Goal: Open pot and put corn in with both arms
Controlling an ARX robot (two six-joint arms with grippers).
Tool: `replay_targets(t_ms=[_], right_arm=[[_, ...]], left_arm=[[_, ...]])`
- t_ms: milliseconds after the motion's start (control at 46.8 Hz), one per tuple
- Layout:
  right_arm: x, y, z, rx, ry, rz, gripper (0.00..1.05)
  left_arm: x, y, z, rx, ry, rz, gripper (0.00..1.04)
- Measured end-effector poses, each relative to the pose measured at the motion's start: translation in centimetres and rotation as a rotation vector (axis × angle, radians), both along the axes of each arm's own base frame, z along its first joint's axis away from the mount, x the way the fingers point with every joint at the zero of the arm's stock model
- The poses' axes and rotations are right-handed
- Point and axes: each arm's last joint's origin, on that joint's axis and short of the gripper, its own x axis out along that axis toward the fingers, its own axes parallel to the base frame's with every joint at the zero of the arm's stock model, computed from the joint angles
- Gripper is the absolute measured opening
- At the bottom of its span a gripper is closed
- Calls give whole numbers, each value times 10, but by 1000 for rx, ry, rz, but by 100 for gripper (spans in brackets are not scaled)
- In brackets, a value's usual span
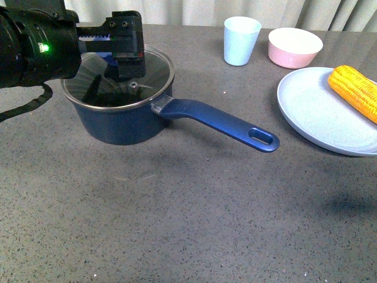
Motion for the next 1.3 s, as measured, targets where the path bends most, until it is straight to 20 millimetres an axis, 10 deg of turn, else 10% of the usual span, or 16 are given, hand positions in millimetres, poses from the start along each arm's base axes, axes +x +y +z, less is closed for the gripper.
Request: replay_targets(t_ms=[598,790,1302], right_arm=[[0,0,0,0,0,0,96],[0,0,0,0,0,0,96],[0,0,0,0,0,0,96]], left_arm=[[37,-20,-12,93,17,67,96],[37,-21,-15,101,26,76,62],[35,-22,-8,107,26,90,60]])
